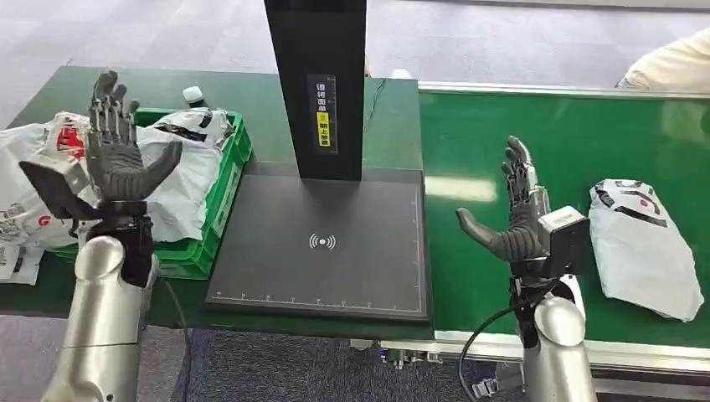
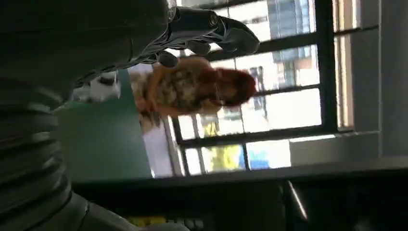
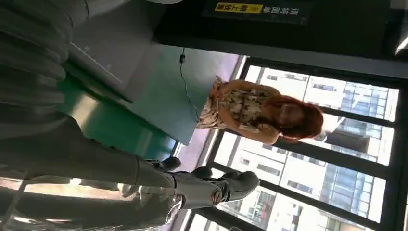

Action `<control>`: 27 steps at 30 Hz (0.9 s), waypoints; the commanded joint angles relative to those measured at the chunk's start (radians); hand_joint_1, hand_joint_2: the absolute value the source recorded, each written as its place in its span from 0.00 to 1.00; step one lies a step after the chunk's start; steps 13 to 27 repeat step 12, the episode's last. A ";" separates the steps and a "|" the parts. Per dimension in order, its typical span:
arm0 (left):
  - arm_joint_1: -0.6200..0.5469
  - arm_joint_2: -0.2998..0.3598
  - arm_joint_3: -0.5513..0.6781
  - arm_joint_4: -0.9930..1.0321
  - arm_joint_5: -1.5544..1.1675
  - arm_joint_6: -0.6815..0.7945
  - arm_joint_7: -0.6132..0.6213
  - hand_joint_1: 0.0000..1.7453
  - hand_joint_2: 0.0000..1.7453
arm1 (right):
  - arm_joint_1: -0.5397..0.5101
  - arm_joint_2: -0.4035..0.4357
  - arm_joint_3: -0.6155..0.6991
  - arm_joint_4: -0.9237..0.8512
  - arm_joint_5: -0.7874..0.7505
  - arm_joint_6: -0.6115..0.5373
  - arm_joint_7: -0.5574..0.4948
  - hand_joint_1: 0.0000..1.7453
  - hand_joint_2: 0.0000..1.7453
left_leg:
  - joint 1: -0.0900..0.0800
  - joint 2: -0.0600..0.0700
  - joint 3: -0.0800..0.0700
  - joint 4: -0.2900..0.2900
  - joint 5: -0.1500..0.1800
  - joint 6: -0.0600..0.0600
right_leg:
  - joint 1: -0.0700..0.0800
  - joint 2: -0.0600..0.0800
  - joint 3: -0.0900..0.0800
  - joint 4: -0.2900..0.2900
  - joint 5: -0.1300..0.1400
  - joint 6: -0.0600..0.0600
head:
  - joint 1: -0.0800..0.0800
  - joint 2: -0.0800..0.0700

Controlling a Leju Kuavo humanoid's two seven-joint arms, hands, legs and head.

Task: Moved the parcel from conveyor to table for the left to box.

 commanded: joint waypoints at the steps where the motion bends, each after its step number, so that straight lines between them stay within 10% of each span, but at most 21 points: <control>1: 0.116 -0.079 -0.049 0.048 0.249 -0.215 0.029 0.00 1.00 | -0.015 0.009 0.035 0.158 -0.030 0.003 -0.009 0.00 1.00 | 0.000 0.001 0.005 -0.003 -0.001 0.000 | 0.000 0.001 0.005 -0.003 0.000 0.000 | 0.000 0.000; 27: 0.244 -0.106 -0.040 0.057 0.271 -0.252 0.056 0.00 1.00 | 0.010 0.059 0.035 0.233 -0.028 0.040 -0.019 0.00 1.00 | 0.000 0.003 0.006 -0.003 -0.002 -0.001 | 0.000 0.002 0.005 -0.003 -0.001 0.000 | 0.000 0.000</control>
